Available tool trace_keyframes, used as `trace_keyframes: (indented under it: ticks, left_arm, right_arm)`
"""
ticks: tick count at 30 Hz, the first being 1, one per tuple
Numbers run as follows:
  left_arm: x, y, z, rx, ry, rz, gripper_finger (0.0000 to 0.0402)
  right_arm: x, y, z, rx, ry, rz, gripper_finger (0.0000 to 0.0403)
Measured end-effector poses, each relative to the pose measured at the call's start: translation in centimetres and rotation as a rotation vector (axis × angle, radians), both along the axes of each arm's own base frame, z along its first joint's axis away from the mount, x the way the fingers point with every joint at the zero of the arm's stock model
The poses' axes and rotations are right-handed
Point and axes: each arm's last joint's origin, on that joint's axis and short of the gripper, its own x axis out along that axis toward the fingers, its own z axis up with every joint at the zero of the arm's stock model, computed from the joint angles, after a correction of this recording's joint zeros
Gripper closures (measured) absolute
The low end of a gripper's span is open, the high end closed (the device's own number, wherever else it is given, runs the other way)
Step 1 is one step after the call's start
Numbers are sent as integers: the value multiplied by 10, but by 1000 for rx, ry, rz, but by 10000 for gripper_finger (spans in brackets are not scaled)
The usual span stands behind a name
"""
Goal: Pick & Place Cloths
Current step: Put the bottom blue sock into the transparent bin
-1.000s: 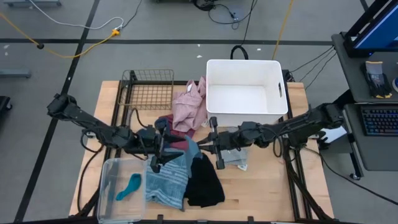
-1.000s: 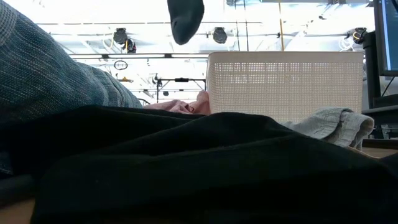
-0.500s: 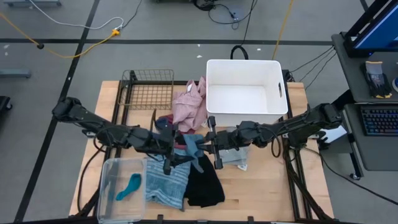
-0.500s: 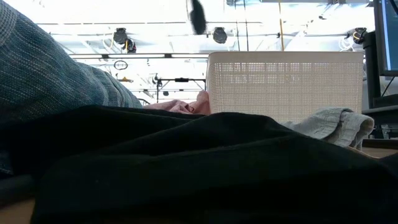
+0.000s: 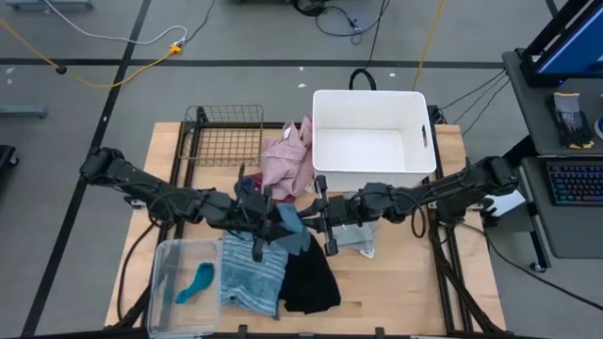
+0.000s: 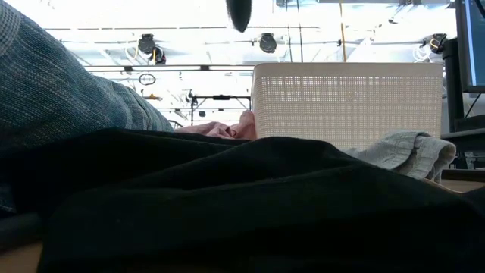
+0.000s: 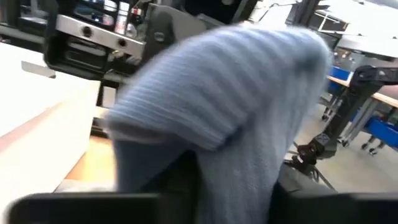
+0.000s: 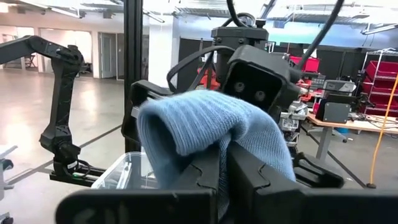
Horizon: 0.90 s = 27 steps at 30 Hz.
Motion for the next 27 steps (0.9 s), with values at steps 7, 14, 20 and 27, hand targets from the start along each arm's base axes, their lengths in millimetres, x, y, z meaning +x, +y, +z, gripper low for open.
trace_keyframes:
  ticks: [7,14,20,27]
  left_arm:
    - [2,6,3,-5,-29,-36,388]
    - [2,5,3,-5,-30,-52,393]
    - [0,-1,2,-2,-20,-45,396]
    - [-14,-10,1,35,50,43,397]
  right_arm:
    - [0,1,1,0,-6,8,402]
    - [-1,1,1,21,1,28,373]
    - [0,1,-3,144,68,50,320]
    - [-1,3,-12,172,184,50,265]
